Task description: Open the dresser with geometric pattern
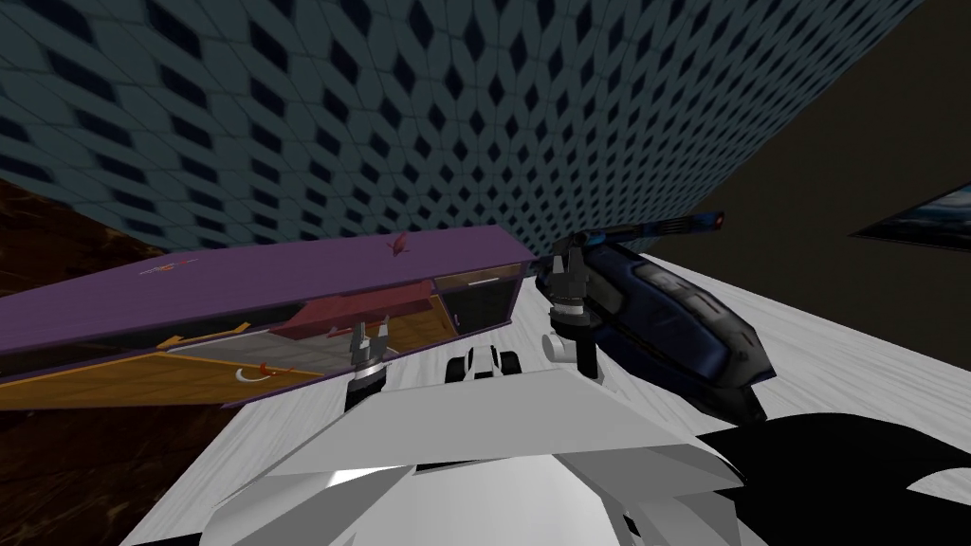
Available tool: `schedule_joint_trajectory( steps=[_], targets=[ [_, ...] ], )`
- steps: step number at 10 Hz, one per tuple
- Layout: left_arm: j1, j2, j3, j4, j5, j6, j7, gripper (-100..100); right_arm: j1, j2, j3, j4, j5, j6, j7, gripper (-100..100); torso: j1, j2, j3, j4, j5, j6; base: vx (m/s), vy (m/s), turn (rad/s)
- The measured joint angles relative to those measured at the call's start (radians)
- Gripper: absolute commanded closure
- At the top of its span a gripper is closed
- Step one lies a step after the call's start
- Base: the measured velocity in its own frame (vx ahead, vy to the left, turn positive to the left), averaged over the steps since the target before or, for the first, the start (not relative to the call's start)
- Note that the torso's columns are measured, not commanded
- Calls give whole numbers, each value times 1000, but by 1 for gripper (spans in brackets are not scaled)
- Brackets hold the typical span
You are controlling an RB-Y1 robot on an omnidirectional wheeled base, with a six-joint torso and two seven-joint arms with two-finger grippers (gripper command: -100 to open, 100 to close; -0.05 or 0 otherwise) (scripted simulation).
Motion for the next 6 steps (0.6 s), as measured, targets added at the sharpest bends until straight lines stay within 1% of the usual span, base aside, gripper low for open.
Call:
schedule_joint_trajectory(
  steps=[3,4,6],
  targets=[
    [12,24,13,-60,16,74,16,-100,0,0,0,0,0,0,0,0,-6,6,2,5,-6,0,-9,-38,11],
    [14,25,13,-57,17,81,18,0,0,0,0,0,0,0,0,0,-4,4,2,2,-2,1,0,0,0],
    [20,23,11,-48,16,90,17,0,0,0,0,0,0,0,0,0,1,-2,-1,-2,2,2,0,0,0]
  ],
)
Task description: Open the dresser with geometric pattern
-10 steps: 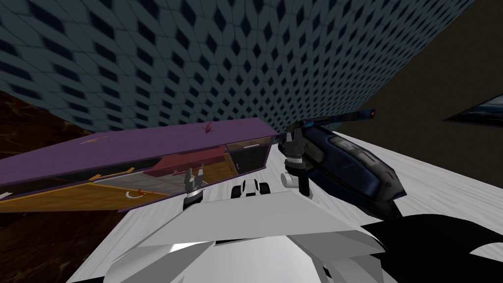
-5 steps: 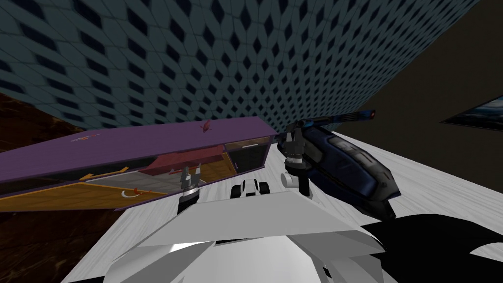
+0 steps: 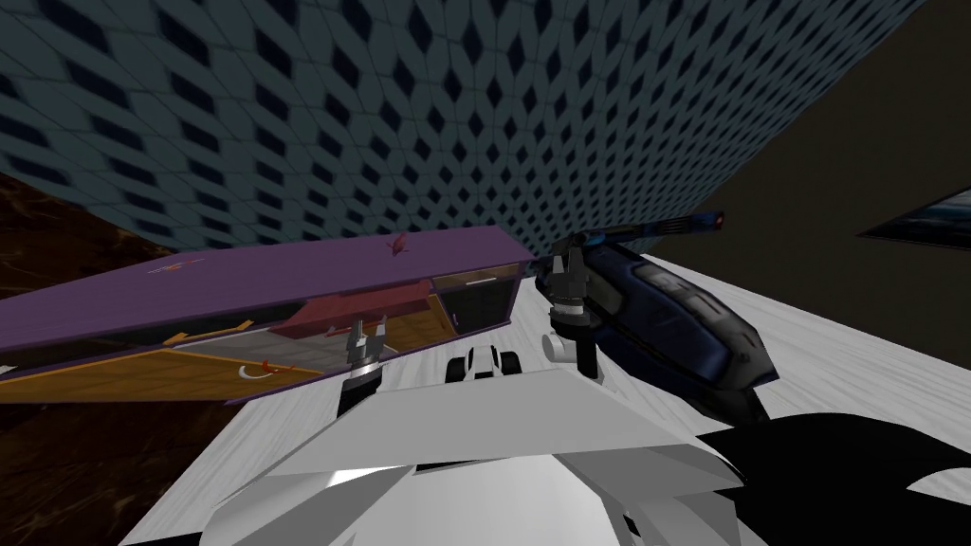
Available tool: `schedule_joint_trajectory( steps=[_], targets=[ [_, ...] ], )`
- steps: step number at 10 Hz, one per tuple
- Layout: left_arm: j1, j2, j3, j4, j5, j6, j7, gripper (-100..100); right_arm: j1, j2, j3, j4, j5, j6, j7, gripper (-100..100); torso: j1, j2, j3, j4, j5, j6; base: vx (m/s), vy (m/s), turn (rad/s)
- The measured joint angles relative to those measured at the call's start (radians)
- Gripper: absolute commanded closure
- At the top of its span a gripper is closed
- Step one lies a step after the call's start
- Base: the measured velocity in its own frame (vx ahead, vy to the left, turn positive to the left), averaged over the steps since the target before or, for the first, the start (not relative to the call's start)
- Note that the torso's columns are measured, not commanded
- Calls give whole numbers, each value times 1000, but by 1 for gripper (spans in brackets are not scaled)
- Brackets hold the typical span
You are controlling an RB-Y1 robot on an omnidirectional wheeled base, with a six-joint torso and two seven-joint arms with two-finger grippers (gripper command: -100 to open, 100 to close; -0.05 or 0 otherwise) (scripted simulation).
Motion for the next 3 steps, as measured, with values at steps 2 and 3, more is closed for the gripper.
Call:
schedule_joint_trajectory(
  steps=[2,3],
  targets=[
    [3,-1,-1,4,0,5,0,0,0,0,0,0,0,0,0,0,3,-3,-1,-3,3,0,0,0,0],
    [4,-1,-1,6,0,6,0,0,0,0,0,0,0,0,0,0,3,-4,-2,-3,3,0,0,0,0]
  ],
)
